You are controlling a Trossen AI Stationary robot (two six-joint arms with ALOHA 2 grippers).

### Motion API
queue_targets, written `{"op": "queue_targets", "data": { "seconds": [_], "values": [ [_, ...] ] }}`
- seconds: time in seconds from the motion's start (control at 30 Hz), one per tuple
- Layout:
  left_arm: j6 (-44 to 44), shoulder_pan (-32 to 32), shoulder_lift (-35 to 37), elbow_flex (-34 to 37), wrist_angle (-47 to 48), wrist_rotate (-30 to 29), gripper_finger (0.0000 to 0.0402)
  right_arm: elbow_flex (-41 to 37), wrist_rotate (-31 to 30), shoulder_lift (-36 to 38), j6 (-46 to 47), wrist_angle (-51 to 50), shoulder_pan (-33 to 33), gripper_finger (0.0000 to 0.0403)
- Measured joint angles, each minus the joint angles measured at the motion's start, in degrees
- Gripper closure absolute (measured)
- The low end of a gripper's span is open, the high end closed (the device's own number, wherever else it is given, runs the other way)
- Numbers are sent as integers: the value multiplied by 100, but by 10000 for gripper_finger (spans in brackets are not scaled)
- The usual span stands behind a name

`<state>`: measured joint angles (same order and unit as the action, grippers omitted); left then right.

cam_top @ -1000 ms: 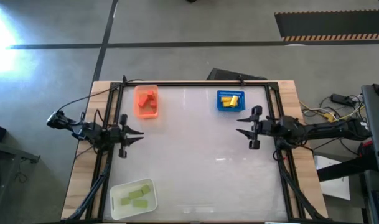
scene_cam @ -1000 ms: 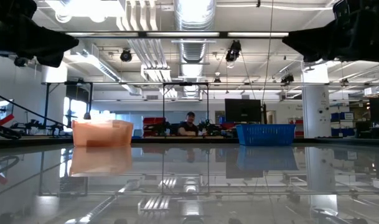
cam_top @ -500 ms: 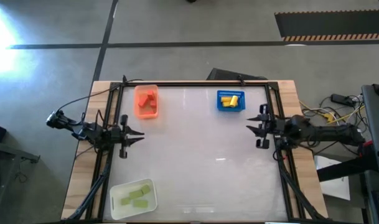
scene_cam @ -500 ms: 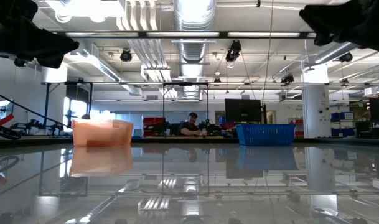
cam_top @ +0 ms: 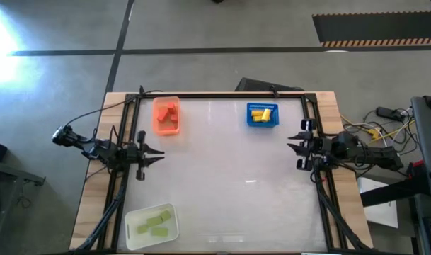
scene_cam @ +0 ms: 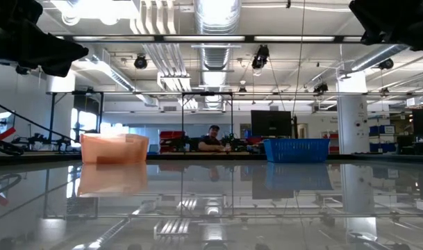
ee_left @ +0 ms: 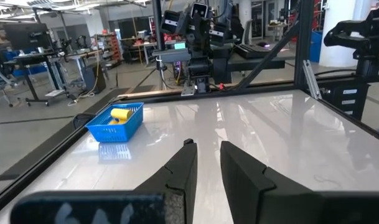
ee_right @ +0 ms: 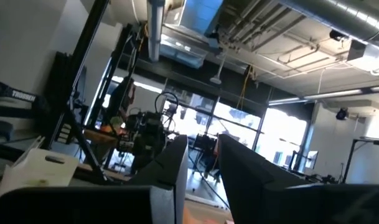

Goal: Sort & place blocks by color
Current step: Return to Home Position

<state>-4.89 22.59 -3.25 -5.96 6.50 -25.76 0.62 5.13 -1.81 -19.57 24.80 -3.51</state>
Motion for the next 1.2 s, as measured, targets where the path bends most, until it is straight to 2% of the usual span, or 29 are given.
{"op": "queue_targets", "data": {
  "seconds": [0.27,0.67,1.2],
  "values": [
    [0,0,-1,2,0,0,348,-2,-121,63,-54,-544,0,332],
    [0,-2,0,2,0,0,348,-2,-264,-276,221,-1445,0,317],
    [0,-2,0,4,0,0,348,-2,-267,-351,463,-1565,0,334]
  ]
}}
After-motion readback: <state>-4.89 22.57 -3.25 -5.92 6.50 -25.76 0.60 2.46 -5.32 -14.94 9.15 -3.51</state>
